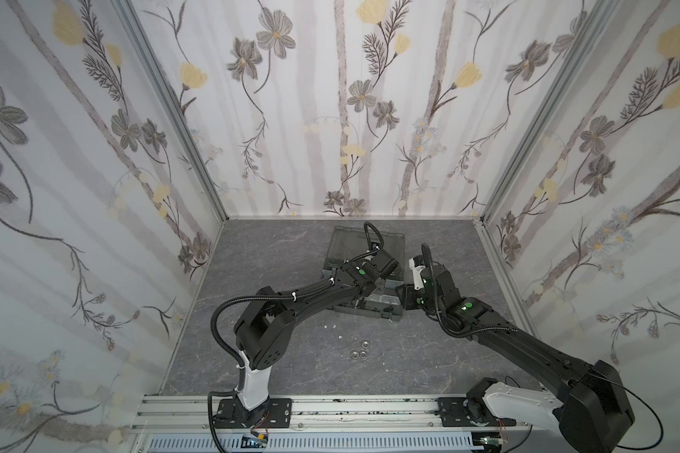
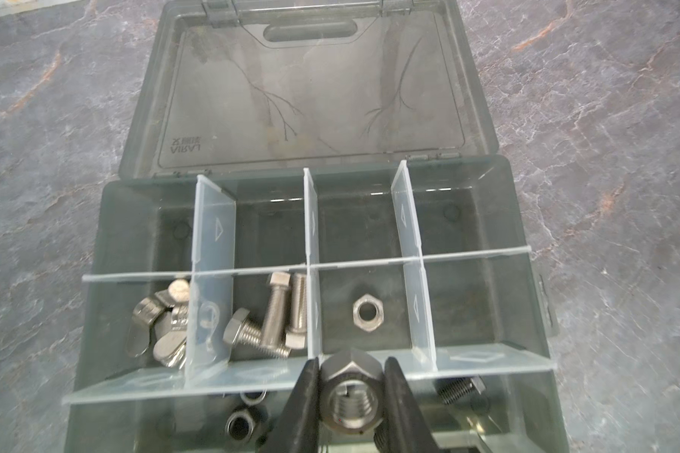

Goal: Sort the screws and nuts into containers
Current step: Place the nut into the container.

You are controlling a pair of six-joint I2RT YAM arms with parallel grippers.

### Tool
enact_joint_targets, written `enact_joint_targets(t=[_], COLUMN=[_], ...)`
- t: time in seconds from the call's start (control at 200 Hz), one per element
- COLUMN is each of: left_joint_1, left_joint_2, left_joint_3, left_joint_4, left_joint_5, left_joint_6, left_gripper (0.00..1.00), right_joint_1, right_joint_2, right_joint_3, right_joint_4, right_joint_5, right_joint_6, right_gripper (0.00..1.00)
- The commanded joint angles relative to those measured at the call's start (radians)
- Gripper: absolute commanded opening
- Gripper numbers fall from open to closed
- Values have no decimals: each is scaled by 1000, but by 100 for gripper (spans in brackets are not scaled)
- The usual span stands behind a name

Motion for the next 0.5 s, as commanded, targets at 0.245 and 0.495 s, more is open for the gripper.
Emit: enact_joint_targets(t=[0.245, 0.495], left_joint_1=[22, 23], left_joint_2=[103, 94], left_joint_3=[69, 27], left_joint_4=[6, 34], left_joint_5=[38, 70], left_joint_6=[34, 7], left_gripper=[19, 30], right_joint_1=[-27, -32], right_joint_2=[-45, -43], right_joint_3=[-46, -48], right_joint_4=[-12, -12], right_joint_5=[24, 21], right_joint_6=[11, 11], right_gripper=[37, 38])
